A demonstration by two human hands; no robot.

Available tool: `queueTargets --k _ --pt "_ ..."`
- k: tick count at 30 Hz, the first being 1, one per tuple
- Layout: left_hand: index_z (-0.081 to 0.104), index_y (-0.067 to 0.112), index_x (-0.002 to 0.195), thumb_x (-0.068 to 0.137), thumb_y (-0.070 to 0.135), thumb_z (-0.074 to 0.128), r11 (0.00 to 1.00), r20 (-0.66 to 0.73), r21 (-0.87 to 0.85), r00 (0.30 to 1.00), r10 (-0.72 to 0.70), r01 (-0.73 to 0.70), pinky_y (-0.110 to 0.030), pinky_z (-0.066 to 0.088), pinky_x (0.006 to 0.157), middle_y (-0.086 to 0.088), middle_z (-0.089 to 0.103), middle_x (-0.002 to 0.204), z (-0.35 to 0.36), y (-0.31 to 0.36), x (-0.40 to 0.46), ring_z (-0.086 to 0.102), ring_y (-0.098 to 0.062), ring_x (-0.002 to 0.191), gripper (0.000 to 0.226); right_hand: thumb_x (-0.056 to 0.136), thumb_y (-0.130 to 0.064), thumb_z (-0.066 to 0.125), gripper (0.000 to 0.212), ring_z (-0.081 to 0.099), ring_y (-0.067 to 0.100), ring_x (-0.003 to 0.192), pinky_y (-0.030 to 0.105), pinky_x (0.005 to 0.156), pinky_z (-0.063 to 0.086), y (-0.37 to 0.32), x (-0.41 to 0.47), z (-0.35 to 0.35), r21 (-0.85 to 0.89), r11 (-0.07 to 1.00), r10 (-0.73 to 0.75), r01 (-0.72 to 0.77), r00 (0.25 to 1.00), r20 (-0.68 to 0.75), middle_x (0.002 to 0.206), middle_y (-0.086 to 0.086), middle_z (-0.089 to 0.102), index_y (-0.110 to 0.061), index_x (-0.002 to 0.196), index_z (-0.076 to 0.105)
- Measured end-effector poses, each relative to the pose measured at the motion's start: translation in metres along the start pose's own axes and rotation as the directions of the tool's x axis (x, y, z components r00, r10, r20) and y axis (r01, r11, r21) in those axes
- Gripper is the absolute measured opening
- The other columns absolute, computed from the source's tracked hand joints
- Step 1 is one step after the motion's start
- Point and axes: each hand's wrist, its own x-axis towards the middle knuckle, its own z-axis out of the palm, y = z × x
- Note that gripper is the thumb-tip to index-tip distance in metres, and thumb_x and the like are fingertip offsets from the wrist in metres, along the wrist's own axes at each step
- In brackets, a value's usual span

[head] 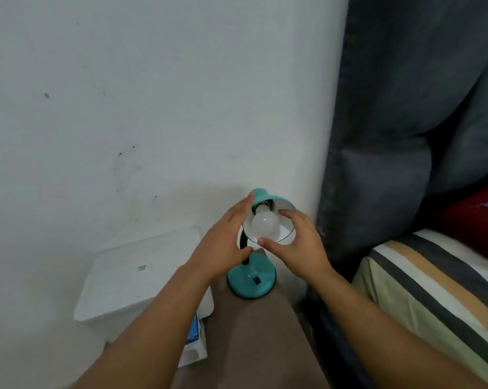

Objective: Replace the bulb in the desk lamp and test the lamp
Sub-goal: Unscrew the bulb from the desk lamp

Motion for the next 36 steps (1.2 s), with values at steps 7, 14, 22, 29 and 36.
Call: queueTargets --k 7,14,22,29,36 --pt "0.013 0.048 0.152 0.084 0.014 0.074 0.996 -0.034 -0.005 0.996 0.084 -0.084 -0.038 0.045 0.107 0.008 0.03 0.158 0.009 -0.017 0.017 0.033 -0.01 0.143 0.097 0.063 -0.056 0.082 0.078 0.046 -0.001 0.111 0.014 0.09 0.035 0.008 0.007 0.015 0.069 0.997 0.032 -0.027 0.997 -0.068 0.127 -0.013 0.054 -0.029 0.129 0.051" --pt "0.018 0.042 0.154 0.082 0.017 0.077 0.995 -0.036 -0.029 0.995 0.098 -0.099 -0.037 0.05 0.102 0.008 0.032 0.157 0.013 -0.022 0.017 0.039 -0.011 0.139 0.096 0.064 -0.055 0.083 0.07 0.046 -0.003 0.107 0.004 0.083 0.034 0.008 0.007 0.021 0.096 0.995 0.033 -0.023 0.994 -0.106 0.122 -0.011 0.057 -0.029 0.122 0.054" --pt "0.014 0.045 0.153 0.074 0.023 0.084 0.999 -0.044 -0.001 0.998 0.051 -0.051 -0.039 0.053 0.096 0.008 0.033 0.151 0.016 -0.015 0.014 0.045 -0.01 0.128 0.108 0.069 -0.052 0.08 0.064 0.043 -0.005 0.103 0.003 0.08 0.033 0.003 0.005 0.023 0.109 0.992 0.068 -0.058 0.994 -0.089 0.122 -0.008 0.055 -0.032 0.123 0.054" --pt "0.023 0.038 0.152 0.076 0.026 0.084 1.0 -0.128 -0.013 0.992 0.018 -0.019 -0.036 0.053 0.095 0.006 0.041 0.146 0.017 -0.017 0.013 0.045 -0.008 0.128 0.098 0.083 -0.024 0.074 0.064 0.04 0.002 0.112 0.018 0.094 0.036 -0.004 0.001 0.026 0.177 0.982 0.057 -0.062 0.998 0.034 0.134 0.0 0.038 -0.037 0.137 0.044" --pt "0.025 0.044 0.15 0.078 0.021 0.081 0.999 -0.114 -0.034 0.993 0.03 -0.034 -0.028 0.054 0.091 0.007 0.047 0.141 0.015 -0.014 0.013 0.052 -0.007 0.117 0.094 0.069 -0.039 0.085 0.084 0.036 -0.001 0.115 0.01 0.088 0.032 -0.002 -0.001 0.024 0.19 0.976 0.114 -0.11 0.993 -0.007 0.132 -0.011 0.038 -0.029 0.137 0.036"
